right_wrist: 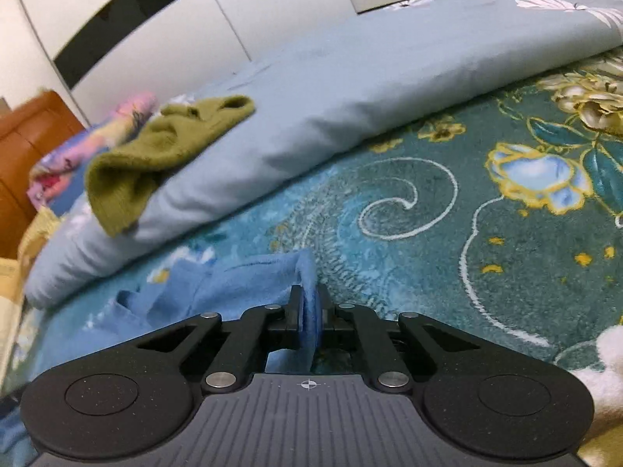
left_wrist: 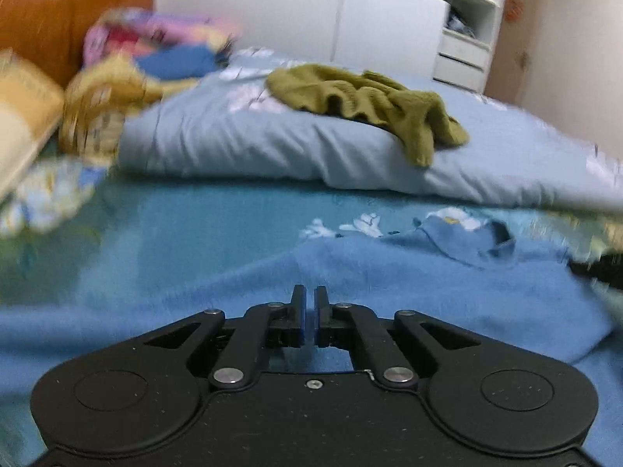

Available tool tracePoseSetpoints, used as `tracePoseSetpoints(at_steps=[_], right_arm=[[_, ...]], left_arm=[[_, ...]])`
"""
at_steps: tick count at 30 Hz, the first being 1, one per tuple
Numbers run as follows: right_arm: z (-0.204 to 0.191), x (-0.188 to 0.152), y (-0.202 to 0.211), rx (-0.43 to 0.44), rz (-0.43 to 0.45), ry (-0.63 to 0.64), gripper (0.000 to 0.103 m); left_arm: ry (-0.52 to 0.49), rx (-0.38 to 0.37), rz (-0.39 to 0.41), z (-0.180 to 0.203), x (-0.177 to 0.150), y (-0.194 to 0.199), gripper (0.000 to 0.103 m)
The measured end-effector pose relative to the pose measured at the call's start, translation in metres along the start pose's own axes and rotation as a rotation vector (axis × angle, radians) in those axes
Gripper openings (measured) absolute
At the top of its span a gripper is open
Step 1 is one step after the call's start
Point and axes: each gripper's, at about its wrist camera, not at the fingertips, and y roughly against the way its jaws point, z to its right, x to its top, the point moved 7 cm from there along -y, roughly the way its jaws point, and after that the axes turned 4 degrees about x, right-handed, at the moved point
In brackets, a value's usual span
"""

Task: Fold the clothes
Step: 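Grasp the sweatshirt side with the left gripper and fold it over the body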

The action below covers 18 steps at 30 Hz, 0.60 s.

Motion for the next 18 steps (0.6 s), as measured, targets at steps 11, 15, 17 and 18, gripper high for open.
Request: tracePoseSetpoints(at_steps=[11,15,17,18], right_arm=[[-0.009,-0.032,0.147,0.084,0.116,0.091,0.023],[-0.004,-0.064,0.19,0.058,0.157,0.057,0.027],[-0.003,-0.071,0.205,0.058,0.178,0.012,0.028],[-0.004,-0.073,0.21,0.066,0.185,-0.006,0.028]], left_arm=[[0.382,0.279,0.05,-0.135,-0.049,0.086,0.038],[0.685,0.315,0.053,-0.195,-0.066,0.091,0.038],[0.755,0.32,0.071,-0.21,-0.067,0.085,0.036],[0.761,0.328,0.085,-0.214,-0.065,0.081,0.035]])
